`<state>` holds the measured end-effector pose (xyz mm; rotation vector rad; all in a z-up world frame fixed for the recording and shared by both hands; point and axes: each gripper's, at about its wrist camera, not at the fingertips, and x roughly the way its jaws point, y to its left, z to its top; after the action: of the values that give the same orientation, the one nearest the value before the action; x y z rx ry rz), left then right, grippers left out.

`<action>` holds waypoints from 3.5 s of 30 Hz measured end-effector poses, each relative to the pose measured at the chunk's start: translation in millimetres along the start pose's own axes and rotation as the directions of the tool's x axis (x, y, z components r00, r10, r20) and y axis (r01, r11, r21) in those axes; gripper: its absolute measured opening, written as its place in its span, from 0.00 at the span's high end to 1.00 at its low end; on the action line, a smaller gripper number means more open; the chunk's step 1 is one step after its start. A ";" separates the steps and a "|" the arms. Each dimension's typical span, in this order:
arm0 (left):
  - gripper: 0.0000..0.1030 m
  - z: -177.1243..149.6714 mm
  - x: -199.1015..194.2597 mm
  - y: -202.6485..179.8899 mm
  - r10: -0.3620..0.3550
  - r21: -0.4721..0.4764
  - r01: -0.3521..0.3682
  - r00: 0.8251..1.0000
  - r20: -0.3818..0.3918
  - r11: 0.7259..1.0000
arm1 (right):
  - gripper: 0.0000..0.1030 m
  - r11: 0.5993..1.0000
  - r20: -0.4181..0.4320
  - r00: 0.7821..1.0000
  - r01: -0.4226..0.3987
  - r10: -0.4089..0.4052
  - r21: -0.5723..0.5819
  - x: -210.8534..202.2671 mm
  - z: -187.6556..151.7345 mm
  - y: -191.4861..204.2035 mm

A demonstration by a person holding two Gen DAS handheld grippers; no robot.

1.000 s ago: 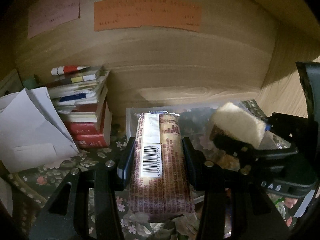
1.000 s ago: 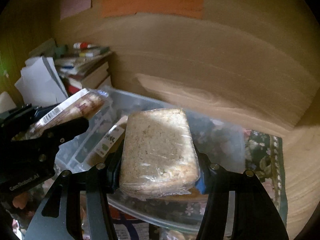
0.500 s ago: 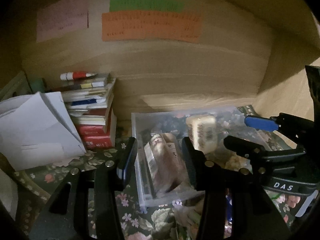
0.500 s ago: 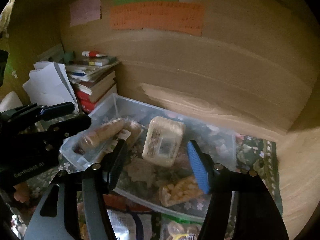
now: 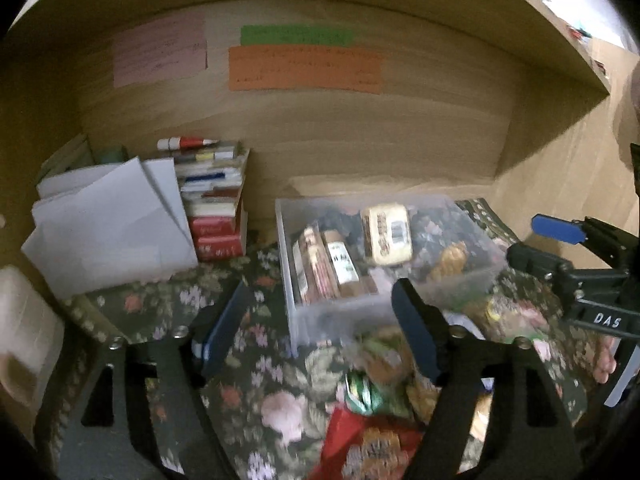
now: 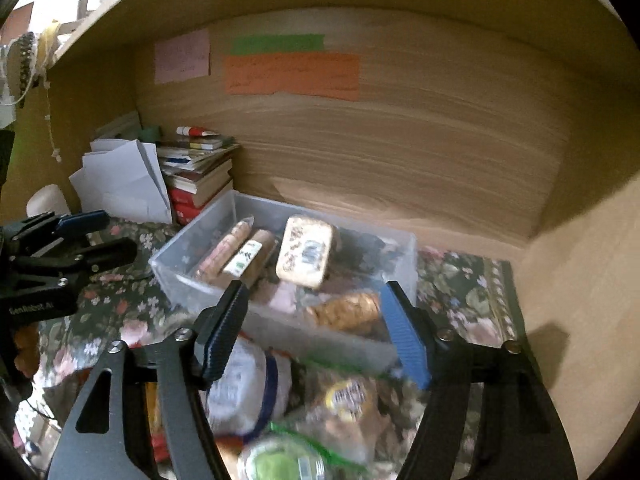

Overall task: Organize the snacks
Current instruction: 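Release the pack into the clear box with left tool while right tool releases the bread square, then grasp the red chip bag with left tool while right tool grasps the orange-labelled cake, then lift the chip bag with left tool while right tool carries the cake toward the box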

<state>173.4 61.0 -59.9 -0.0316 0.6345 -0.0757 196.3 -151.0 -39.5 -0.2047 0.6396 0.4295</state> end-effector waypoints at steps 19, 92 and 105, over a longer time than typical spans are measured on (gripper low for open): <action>0.04 -99.3 -5.4 -22.5 -0.030 -0.022 0.027 0.986 -0.166 0.999 | 0.25 0.993 -0.082 0.996 -0.036 0.045 0.112 -32.2 -94.2 5.2; 0.32 -14.7 -42.0 -23.7 -0.080 0.010 0.079 0.991 0.105 0.997 | 0.71 0.994 0.119 0.992 -0.046 0.035 0.095 -45.4 -37.6 5.9; 0.32 35.3 2.0 -28.6 -0.065 0.015 0.064 0.993 0.101 0.998 | 0.71 0.995 0.117 0.993 0.001 -0.014 0.103 -7.8 5.9 -16.2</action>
<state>194.2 32.6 -31.1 -0.0444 0.5311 -0.1391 201.1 -166.1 -29.2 -0.0834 0.5432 0.3974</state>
